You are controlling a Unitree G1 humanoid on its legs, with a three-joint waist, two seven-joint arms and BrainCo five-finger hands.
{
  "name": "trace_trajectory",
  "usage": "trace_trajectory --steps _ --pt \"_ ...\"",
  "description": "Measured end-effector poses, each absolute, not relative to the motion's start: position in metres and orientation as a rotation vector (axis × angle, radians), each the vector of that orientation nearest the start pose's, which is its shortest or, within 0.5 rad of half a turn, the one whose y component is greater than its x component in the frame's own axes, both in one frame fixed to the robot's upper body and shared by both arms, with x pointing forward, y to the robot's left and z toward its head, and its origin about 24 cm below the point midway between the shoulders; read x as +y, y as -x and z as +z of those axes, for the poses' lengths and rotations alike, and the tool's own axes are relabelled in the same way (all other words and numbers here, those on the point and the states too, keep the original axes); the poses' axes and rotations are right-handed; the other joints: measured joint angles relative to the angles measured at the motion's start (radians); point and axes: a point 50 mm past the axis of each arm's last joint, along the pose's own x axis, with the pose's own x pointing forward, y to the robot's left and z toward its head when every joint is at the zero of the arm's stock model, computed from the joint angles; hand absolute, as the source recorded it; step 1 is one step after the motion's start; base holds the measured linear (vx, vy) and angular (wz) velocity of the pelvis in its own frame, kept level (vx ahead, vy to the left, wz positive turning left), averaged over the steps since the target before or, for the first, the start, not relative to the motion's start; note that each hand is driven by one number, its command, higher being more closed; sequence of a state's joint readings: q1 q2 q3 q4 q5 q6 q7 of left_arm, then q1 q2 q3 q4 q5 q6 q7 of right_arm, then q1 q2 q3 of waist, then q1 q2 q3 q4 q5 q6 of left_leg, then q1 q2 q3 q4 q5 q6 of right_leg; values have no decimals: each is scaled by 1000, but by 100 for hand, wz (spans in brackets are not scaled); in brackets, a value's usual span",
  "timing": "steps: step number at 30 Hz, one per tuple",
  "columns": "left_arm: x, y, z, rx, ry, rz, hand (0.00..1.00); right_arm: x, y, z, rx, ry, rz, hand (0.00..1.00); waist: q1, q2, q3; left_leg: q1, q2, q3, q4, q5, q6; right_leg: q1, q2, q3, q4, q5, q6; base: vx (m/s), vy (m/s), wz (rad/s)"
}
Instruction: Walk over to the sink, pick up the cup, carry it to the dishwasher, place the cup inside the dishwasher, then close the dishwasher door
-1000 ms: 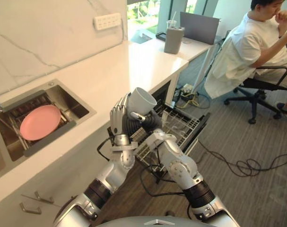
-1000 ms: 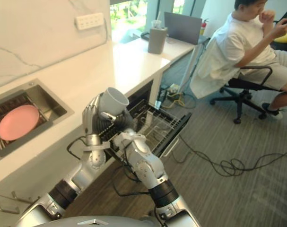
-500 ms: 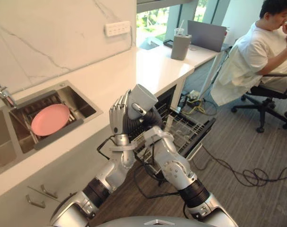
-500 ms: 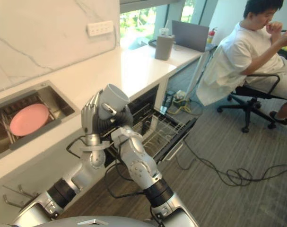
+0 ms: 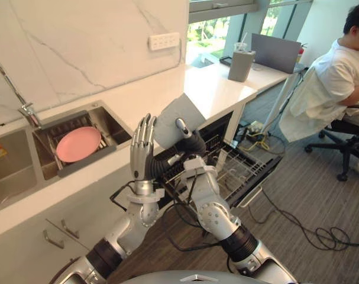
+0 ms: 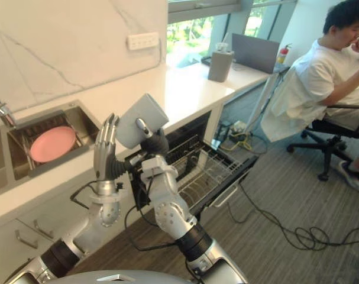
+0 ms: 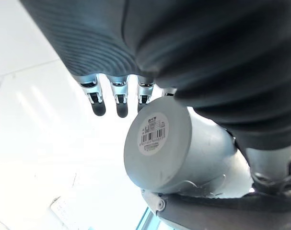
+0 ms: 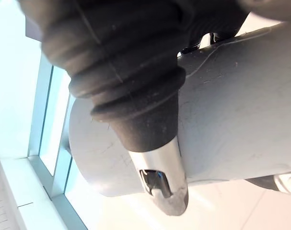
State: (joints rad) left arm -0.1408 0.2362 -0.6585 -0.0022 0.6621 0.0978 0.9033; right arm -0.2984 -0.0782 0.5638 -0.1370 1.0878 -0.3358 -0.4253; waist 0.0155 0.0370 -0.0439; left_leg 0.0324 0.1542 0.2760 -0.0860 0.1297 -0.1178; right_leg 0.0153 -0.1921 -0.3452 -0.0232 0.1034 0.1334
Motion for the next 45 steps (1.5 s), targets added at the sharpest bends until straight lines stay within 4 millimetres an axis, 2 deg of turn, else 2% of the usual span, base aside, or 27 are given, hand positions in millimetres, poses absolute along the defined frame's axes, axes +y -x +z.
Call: trace_trajectory --steps 2,5,7,8,9,12,13,15,16,19,22,25,26,28,30,31,32,33,36,37,38,39,41,43,45 --pt "71 -232 69 -584 -740 233 0 -46 -265 132 -84 -1074 226 100 0 4 -2 -2 3 0 0 1 -1 -1 3 0 -1 0 0 0 0 0" --pt "69 -228 62 -599 -752 193 0 -62 -271 139 -176 -1097 148 100 -1 7 -1 -3 5 -1 0 1 -1 -1 6 0 -7 0 0 0 0 0" --pt "67 -221 35 -501 -818 90 0 -82 -278 158 -335 -1188 52 100 -8 12 -3 -3 4 -1 0 1 -1 0 5 2 -11 0 0 0 0 0" --pt "67 -210 9 -391 -854 15 0 -100 -280 174 -465 -1229 -1 100 -16 13 -3 -4 3 -1 0 1 -1 1 6 2 -17 2 0 0 0 0" --pt "67 -199 -8 -294 -842 -27 0 -119 -277 186 -588 -1240 -45 100 -17 10 -2 -8 3 0 0 1 -1 2 7 1 -24 6 -1 0 0 0" --pt "69 -190 -18 -207 -786 -35 0 -160 -271 192 -748 -1192 -174 100 -12 6 0 -12 -1 -2 0 5 5 10 6 -3 -34 13 0 44 -12 5" --pt "70 -194 -14 -203 -729 -12 0 -190 -266 182 -786 -1139 -282 100 -10 6 1 -11 -5 -5 0 7 7 18 3 -14 -38 17 7 23 -2 8" --pt "73 -198 -8 -196 -667 19 0 -206 -260 173 -797 -1099 -342 100 -10 6 4 -11 -5 -8 0 7 7 22 3 -19 -39 18 8 17 -2 8" --pt "76 -204 1 -188 -556 45 0 -227 -252 162 -799 -1038 -409 100 -10 8 10 -11 -5 -14 0 7 7 24 3 -22 -39 16 9 11 -3 6" --pt "77 -203 6 -99 -302 -34 0 -255 -245 145 -762 -924 -472 100 -19 7 25 -12 -5 -15 0 6 6 23 3 -23 -39 10 5 2 -1 1" --pt "63 -188 -10 107 -57 -257 0 -271 -245 119 -634 -820 -482 100 -23 14 28 -12 -5 -16 0 -1 -1 24 3 -22 -39 8 6 0 0 0" --pt "51 -170 -33 286 -12 -395 0 -272 -249 92 -462 -753 -429 100 -23 14 35 -16 -1 -22 0 -2 1 24 3 -22 -41 8 6 0 -6 3" --pt "50 -163 -46 372 -29 -423 0 -272 -249 80 -387 -701 -410 100 -19 11 39 -18 1 -25 0 -3 2 25 4 -24 -41 8 6 1 -11 6" --pt "59 -153 -69 506 -76 -423 0 -269 -253 67 -295 -633 -361 100 -16 5 49 -19 -2 -28 0 -4 4 26 6 -27 -42 8 5 4 -7 6" --pt "89 -136 -101 710 -166 -354 0 -262 -254 52 -196 -555 -305 100 -16 -8 63 -18 -5 -41 0 -6 7 41 5 -45 -50 7 7 11 -8 17" --pt "98 -128 -111 774 -192 -342 0 -260 -254 48 -172 -538 -297 100 -16 -11 66 -19 -6 -47 0 -7 7 46 4 -50 -50 5 8 24 -8 27" --pt "119 -113 -129 913 -250 -331 0 -256 -255 40 -123 -515 -276 100 -16 -18 70 -19 -8 -58 0 -7 7 55 4 -61 -52 2 9 31 -5 29" --pt "138 -105 -137 995 -240 -287 0 -251 -256 34 -81 -489 -255 100 -13 -21 72 -25 -10 -64 0 -8 7 57 3 -71 -52 -2 10 30 -3 30" --pt "169 -109 -145 1032 -251 -137 0 -242 -262 22 11 -439 -221 100 5 -24 85 -36 -15 -82 0 -7 7 56 0 -83 -51 -4 12 21 0 17" --pt "186 -107 -147 1056 -265 -59 0 -237 -266 17 49 -409 -202 100 12 -25 96 -49 -15 -86 0 -6 5 54 0 -86 -51 -5 13 -3 -3 9" --pt "203 -103 -149 1092 -282 -8 0 -234 -272 16 70 -373 -187 100 13 -27 115 -53 -16 -91 0 -5 5 54 -1 -94 -50 -7 13 0 -8 12" --pt "211 -99 -150 1111 -287 13 0 -233 -276 17 74 -359 -180 100 13 -26 125 -56 -16 -94 0 -5 5 53 -1 -97 -49 -9 13 -2 -9 22" --pt "235 -82 -153 1216 -351 30 0 -241 -298 27 80 -255 -187 100 20 -32 185 -73 -16 -114 0 3 5 47 0 -116 -41 -9 9 4 -5 24" --pt "245 -71 -155 1280 -351 53 0 -252 -316 41 76 -192 -219 100 46 -45 226 -92 -16 -122 1 23 11 23 0 -119 -27 -4 7 19 -6 14" --pt "248 -68 -155 1301 -347 63 0 -265 -335 61 62 -136 -255 100 72 -59 285 -114 -18 -143 7 40 9 17 0 -133 -24 -2 5 8 -10 29"
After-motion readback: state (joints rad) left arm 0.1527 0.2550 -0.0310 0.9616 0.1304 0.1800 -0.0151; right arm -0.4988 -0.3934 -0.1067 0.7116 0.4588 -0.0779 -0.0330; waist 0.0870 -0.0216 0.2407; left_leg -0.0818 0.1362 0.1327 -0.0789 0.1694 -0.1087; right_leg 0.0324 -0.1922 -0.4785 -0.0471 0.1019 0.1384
